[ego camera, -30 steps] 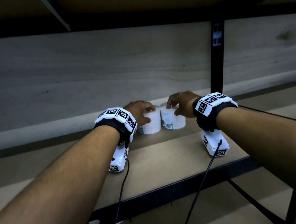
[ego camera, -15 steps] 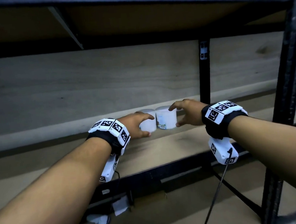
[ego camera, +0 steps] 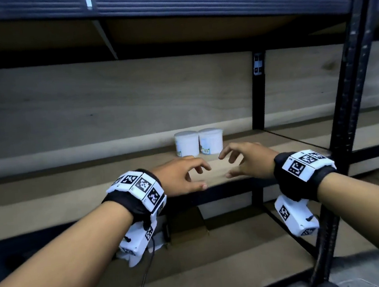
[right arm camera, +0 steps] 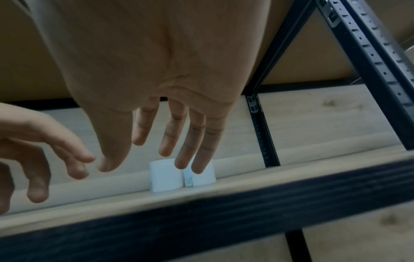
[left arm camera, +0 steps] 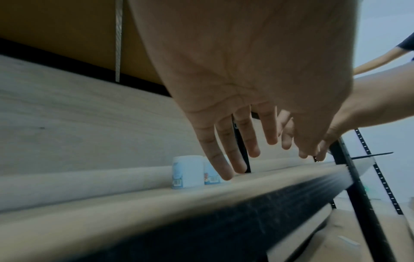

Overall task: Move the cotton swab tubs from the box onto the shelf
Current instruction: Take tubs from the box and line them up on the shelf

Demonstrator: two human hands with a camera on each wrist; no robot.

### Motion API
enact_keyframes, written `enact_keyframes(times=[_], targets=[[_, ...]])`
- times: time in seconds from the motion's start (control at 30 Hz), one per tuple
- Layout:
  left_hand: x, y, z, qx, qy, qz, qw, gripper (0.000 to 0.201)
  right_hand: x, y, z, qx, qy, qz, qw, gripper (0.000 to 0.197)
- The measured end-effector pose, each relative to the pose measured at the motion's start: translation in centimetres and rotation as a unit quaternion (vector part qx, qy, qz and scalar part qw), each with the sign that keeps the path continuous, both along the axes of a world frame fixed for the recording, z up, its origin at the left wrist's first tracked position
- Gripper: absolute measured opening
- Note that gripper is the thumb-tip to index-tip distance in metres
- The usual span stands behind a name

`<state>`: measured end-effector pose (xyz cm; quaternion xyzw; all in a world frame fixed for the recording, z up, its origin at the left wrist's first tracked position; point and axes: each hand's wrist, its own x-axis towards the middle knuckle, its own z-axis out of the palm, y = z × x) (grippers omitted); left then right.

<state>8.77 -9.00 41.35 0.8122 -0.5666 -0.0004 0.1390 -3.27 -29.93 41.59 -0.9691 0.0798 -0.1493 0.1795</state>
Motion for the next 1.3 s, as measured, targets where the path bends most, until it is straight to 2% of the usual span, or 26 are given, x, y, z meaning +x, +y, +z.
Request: enact_keyframes(times=[0.13, 0.23, 0.5, 0.7, 0.83, 1.07, 1.2, 1.3], targets=[[-2.3, 2.3, -2.4, -0.026, 0.06, -0.012, 0.998, 0.049, -1.9, 1.5, -3.1, 0.067, -0.004, 0.031, 0.997, 0.042], [-3.4, 4.0, -4.5, -0.039, 0.085, -0.014, 0.996, 0.051, -3.0, 2.2, -5.7, 0.083, 0.004, 0.055, 0.995, 0.043], [-3.3, 7.9, -13.0, 0.02, 0.104, -0.005, 0.994, 0.053, -3.8, 4.9, -13.7, 0.118, 0.031, 0.076, 0.99, 0.051], [-1.8, 10.8, -19.5, 0.075, 0.122, 0.028, 0.989, 0.059, -2.7, 7.4, -19.6, 0.108, 0.088, 0.08, 0.987, 0.06], [-1.1, 12.8, -23.2, 0.092, 0.168, 0.059, 0.98, 0.062, -1.6, 9.0, -23.4, 0.145, 0.132, 0.092, 0.976, 0.066], [0.3, 17.3, -30.0, 0.119, 0.201, 0.096, 0.968, 0.079, 0.3, 12.2, -29.3, 0.188, 0.179, 0.1, 0.96, 0.073], [-0.2, 19.7, -33.3, 0.122, 0.23, 0.114, 0.959, 0.095, 1.1, 14.3, -32.5, 0.182, 0.202, 0.122, 0.954, 0.087], [-0.5, 21.4, -35.8, 0.13, 0.241, 0.124, 0.954, 0.097, 1.4, 16.4, -34.3, 0.178, 0.238, 0.143, 0.944, 0.101]])
